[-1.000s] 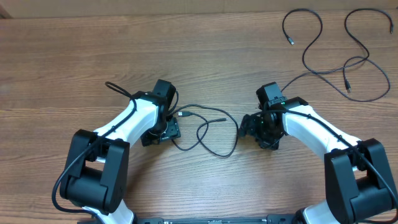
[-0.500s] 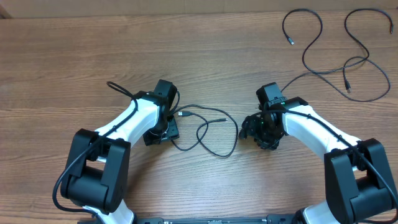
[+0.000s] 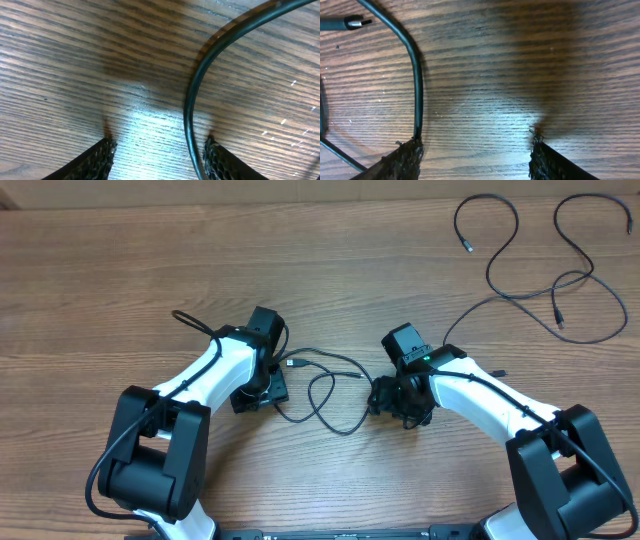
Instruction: Untangle cables
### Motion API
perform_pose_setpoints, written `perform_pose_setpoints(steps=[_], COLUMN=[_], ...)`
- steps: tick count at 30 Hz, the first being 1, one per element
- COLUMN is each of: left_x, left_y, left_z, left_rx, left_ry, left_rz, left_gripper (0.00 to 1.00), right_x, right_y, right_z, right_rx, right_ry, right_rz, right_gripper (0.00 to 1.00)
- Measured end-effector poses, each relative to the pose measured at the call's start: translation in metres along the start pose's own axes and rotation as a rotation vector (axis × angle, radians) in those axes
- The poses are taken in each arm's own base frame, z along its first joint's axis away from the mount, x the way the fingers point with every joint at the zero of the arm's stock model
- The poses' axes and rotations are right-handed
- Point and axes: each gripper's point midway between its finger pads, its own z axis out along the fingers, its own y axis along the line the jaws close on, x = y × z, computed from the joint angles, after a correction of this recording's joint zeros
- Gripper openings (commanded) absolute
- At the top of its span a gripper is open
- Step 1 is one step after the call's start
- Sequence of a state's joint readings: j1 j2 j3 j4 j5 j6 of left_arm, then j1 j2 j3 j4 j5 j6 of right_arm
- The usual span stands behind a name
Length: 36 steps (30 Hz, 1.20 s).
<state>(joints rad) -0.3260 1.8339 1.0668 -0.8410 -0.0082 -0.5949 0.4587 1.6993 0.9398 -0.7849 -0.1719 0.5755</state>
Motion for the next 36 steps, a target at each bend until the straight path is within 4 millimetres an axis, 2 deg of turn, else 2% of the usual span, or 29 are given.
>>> perform_pose_setpoints(steps=[9, 12, 15, 20, 25, 28, 33, 36], left_x=[0.000, 0.000, 0.000, 0.000, -0.002, -0.002, -0.002, -0.002], left_y=[0.000, 0.000, 0.000, 0.000, -0.001, -0.002, -0.002, -0.002], left_z=[0.000, 0.000, 0.000, 0.000, 0.000, 0.000, 0.000, 0.000], left_rx=[0.000, 0.001, 0.001, 0.001, 0.006, 0.011, 0.010, 0.009], left_ry=[-0.001, 0.000, 0.000, -0.001, -0.006, -0.008, -0.006, -0.006], left_rz=[0.000, 0.000, 0.000, 0.000, 0.000, 0.000, 0.000, 0.000], left_gripper=[0.62, 0.62, 0.62, 0.61, 0.62, 0.62, 0.62, 0.62], right_x=[-0.001, -0.008, -0.020, -0.022, -0.009, 0.000, 0.009, 0.005], right_y=[-0.001, 0.005, 0.016, 0.020, 0.028, 0.035, 0.021, 0.021], right_z=[-0.001, -0.008, -0.021, -0.026, -0.023, -0.019, 0.008, 0.009], right_rx=[0.005, -0.019, -0.069, -0.085, -0.081, -0.078, 0.015, 0.023], right_ry=[-0.006, -0.052, -0.122, -0.143, -0.115, -0.098, -0.033, -0.038], right_rz=[-0.001, -0.012, -0.026, -0.041, -0.103, -0.119, -0.012, 0.035], right_gripper=[0.74, 0.79, 0.79, 0.80, 0.79, 0.74, 0.73, 0.65])
